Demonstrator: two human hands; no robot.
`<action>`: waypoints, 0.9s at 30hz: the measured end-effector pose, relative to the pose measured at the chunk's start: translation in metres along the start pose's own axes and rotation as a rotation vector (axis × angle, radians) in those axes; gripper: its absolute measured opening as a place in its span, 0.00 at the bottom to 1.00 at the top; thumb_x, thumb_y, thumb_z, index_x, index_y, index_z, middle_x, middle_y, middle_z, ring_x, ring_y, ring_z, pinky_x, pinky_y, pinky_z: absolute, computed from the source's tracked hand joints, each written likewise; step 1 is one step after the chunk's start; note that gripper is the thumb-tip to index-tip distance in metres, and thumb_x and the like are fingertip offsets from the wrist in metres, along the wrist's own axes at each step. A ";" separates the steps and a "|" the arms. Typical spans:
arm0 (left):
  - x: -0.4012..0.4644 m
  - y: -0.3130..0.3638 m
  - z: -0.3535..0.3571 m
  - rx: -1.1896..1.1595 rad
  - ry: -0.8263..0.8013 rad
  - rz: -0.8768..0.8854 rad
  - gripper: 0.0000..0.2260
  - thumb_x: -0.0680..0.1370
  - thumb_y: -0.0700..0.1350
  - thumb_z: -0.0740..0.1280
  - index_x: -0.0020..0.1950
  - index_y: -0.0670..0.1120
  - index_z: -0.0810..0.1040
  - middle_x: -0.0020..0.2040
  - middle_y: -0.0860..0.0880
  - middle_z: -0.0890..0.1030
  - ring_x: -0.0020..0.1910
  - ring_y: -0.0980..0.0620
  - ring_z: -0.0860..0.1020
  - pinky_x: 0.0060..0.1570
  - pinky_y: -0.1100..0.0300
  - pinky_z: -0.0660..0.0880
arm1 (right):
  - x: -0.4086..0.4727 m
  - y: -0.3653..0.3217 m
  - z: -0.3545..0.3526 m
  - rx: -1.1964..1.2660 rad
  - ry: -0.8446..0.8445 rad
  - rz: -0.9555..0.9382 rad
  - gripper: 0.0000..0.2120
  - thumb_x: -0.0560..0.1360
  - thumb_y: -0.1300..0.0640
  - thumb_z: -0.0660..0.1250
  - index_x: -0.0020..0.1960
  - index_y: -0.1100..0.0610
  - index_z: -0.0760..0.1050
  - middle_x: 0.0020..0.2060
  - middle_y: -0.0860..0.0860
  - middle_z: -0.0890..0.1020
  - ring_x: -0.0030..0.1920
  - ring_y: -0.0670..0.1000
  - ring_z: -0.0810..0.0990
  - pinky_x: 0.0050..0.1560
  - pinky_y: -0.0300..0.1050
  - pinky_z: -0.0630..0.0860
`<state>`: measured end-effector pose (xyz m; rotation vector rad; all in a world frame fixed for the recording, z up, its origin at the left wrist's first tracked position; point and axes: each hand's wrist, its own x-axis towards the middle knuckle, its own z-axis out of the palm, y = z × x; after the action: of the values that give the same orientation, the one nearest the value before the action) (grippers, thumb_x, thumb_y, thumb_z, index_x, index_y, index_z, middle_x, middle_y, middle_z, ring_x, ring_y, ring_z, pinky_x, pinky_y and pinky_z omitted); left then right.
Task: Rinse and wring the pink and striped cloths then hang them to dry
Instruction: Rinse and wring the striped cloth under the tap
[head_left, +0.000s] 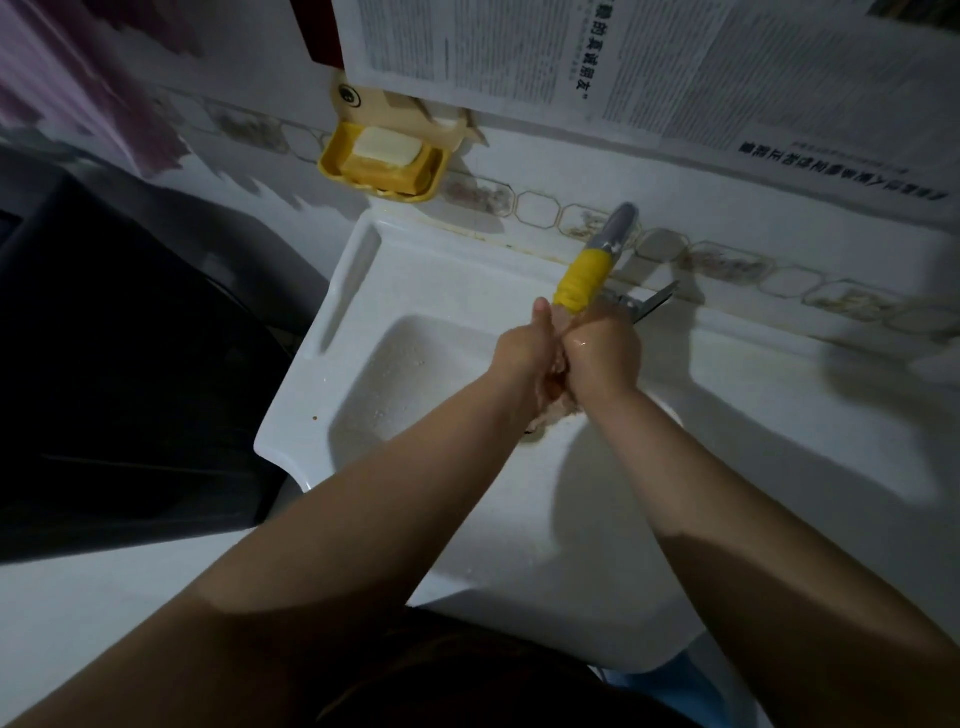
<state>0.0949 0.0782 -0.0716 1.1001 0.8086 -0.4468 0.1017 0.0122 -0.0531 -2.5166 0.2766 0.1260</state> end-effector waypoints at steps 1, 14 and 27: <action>0.002 0.002 -0.002 0.002 0.022 0.014 0.25 0.80 0.56 0.60 0.65 0.36 0.73 0.57 0.36 0.79 0.53 0.37 0.79 0.48 0.47 0.77 | -0.008 -0.004 0.002 0.033 0.024 -0.041 0.23 0.78 0.42 0.58 0.45 0.62 0.79 0.42 0.60 0.82 0.45 0.60 0.80 0.45 0.49 0.73; -0.004 0.018 -0.046 0.283 -0.281 0.262 0.20 0.81 0.53 0.61 0.32 0.43 0.72 0.23 0.44 0.66 0.23 0.48 0.63 0.26 0.60 0.57 | 0.003 0.040 -0.012 0.620 -0.601 0.179 0.23 0.72 0.35 0.64 0.44 0.55 0.81 0.43 0.57 0.85 0.45 0.57 0.84 0.54 0.52 0.78; -0.003 0.034 -0.051 0.313 -0.245 0.413 0.18 0.83 0.54 0.54 0.39 0.44 0.70 0.22 0.49 0.69 0.21 0.53 0.65 0.24 0.63 0.61 | -0.006 0.029 -0.014 0.483 -0.817 -0.173 0.02 0.78 0.57 0.65 0.48 0.54 0.76 0.37 0.44 0.84 0.41 0.43 0.82 0.47 0.42 0.77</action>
<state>0.0982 0.1379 -0.0594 1.4318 0.2860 -0.3550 0.0893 -0.0185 -0.0566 -1.8143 -0.2221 0.8724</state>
